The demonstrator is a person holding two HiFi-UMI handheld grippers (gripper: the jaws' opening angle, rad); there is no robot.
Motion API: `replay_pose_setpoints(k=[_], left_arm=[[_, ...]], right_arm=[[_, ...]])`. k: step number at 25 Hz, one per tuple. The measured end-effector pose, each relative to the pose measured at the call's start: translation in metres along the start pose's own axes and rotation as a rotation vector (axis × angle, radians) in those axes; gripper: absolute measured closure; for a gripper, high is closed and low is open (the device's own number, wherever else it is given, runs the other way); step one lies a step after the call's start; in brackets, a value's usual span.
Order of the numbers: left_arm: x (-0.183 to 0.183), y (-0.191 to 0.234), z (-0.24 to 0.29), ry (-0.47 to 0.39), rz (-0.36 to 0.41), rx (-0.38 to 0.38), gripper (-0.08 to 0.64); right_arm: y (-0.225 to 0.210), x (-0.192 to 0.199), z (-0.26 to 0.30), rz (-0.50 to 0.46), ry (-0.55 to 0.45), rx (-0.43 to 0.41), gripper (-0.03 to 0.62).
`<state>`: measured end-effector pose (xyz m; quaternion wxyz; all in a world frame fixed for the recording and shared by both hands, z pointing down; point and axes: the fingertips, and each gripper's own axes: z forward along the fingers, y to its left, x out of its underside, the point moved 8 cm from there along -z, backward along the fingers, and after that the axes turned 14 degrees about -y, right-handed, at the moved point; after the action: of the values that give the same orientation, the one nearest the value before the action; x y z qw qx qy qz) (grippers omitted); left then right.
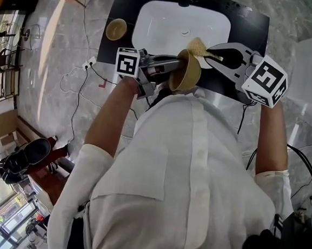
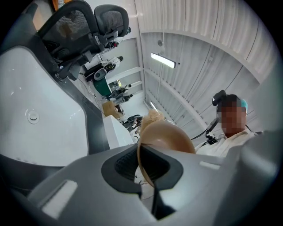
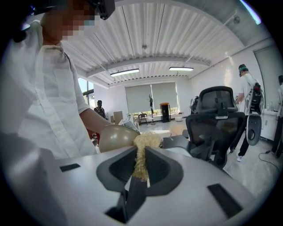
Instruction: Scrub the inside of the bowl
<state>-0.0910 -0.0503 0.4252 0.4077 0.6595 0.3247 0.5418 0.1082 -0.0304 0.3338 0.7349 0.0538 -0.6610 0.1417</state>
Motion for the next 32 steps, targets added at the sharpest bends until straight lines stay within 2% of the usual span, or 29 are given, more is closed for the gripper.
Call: replay_pose_setpoints(k=[7, 10, 15, 17, 20, 23, 26, 32], left_arm=[[-0.004, 0.005, -0.007, -0.085, -0.039, -0.014, 0.548], [-0.004, 0.005, -0.008, -0.144, -0.094, 0.014, 0.548], [-0.008, 0.004, -0.012, -0.195, -0.100, 0.032, 0.548], [-0.010, 0.000, -0.013, -0.236, -0.113, 0.055, 0.548], [-0.018, -0.009, -0.016, -0.290, -0.128, 0.119, 0.548], [-0.022, -0.014, -0.015, -0.287, -0.130, 0.161, 0.548], [-0.019, -0.015, -0.010, -0.253, -0.125, 0.162, 0.548], [-0.011, -0.005, -0.011, -0.227, -0.121, 0.108, 0.548]], right_arm=[[0.021, -0.020, -0.004, 0.006, -0.112, -0.084, 0.543], [0.033, -0.021, -0.008, 0.024, -0.150, -0.151, 0.543], [0.047, -0.009, -0.013, 0.059, -0.153, -0.238, 0.543], [0.050, 0.001, -0.016, 0.070, -0.117, -0.253, 0.543], [0.045, 0.025, -0.014, 0.083, -0.004, -0.204, 0.543], [0.030, 0.040, -0.007, 0.092, 0.073, -0.106, 0.543], [0.022, 0.032, -0.002, 0.073, 0.058, -0.060, 0.543], [0.022, 0.009, -0.004, 0.002, 0.054, -0.063, 0.545]])
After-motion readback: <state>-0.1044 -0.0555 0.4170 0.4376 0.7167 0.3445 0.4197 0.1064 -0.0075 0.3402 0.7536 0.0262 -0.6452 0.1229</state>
